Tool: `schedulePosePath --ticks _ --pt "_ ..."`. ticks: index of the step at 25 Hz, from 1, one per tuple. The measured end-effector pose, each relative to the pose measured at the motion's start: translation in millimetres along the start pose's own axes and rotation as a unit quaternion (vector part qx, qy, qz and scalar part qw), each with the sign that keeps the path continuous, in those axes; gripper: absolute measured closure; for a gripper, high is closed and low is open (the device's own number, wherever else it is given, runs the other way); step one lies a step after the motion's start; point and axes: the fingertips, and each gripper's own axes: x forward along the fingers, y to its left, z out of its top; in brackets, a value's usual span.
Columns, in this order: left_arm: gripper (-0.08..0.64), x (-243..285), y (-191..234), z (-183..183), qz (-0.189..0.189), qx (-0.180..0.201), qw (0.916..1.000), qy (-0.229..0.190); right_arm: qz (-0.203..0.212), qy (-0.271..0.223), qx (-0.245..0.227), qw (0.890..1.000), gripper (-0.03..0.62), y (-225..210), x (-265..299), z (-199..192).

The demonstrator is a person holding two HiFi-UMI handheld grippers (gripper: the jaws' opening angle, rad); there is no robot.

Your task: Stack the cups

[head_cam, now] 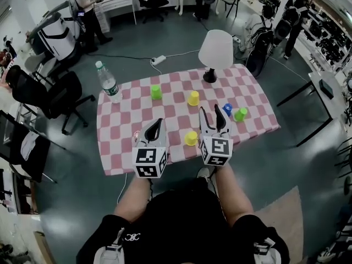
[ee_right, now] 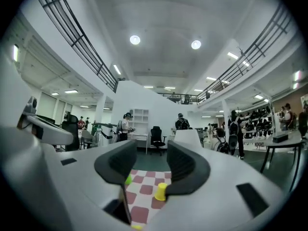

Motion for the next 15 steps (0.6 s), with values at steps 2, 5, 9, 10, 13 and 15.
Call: schedulePosePath --ticks 2,5,9,10,13,15 --pt "0.545 -0.1 -1.6 7.7 -0.002 0.000 1.0000 -0.009 -0.019 -0.006 0.002 1.000 0.494 -5.2 -3.9 10.0" --pt "0.545 0.2 -0.2 13.7 -0.003 0.000 0.9999 -0.016 -0.027 -0.011 0.006 1.000 0.591 -5.8 -7.7 19.2" --pt "0.545 2.3 3.0 16.5 -0.004 -0.001 0.9998 -0.018 -0.019 -0.013 0.004 1.000 0.591 -0.7 -6.8 22.8" --pt "0.545 2.7 3.3 16.9 -0.004 -0.001 0.9998 -0.018 -0.019 -0.013 0.004 1.000 0.591 -0.4 -6.8 23.0" --pt "0.545 4.8 4.0 18.3 -0.006 -0.003 0.9998 -0.018 -0.019 -0.015 0.006 1.000 0.591 0.1 -6.7 24.8" --pt "0.545 7.6 3.8 18.5 -0.007 -0.004 0.9998 -0.017 -0.018 -0.018 0.006 1.000 0.591 -1.2 -5.6 26.7"
